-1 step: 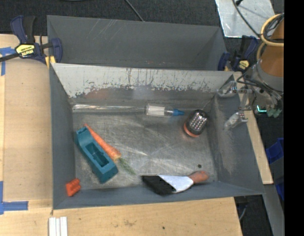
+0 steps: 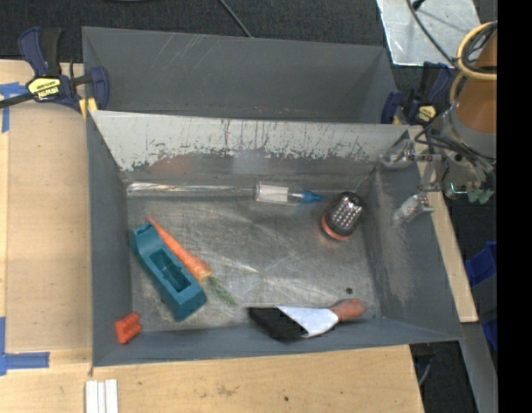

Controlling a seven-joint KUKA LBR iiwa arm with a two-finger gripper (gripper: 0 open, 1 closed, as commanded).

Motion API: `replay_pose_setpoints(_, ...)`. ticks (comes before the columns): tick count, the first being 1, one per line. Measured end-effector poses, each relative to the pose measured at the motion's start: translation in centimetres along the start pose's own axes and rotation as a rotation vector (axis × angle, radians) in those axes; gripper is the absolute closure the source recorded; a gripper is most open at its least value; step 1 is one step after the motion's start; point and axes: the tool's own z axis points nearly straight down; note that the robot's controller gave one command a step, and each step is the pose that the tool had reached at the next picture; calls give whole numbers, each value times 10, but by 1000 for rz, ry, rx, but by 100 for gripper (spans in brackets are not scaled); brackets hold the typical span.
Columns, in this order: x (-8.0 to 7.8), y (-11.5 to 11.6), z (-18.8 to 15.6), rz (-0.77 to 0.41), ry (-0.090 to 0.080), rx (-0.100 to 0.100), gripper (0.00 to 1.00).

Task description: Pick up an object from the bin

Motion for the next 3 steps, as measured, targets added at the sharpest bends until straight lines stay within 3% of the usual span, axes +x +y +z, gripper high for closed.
replay_pose_setpoints(1, -25, 33, 56, 66, -8, 1, 0)
replay_pose_setpoints(2, -39, 24, 107, -61, -1, 0, 100)
replay_pose_setpoints(3, -39, 24, 107, -62, -1, 0, 0)
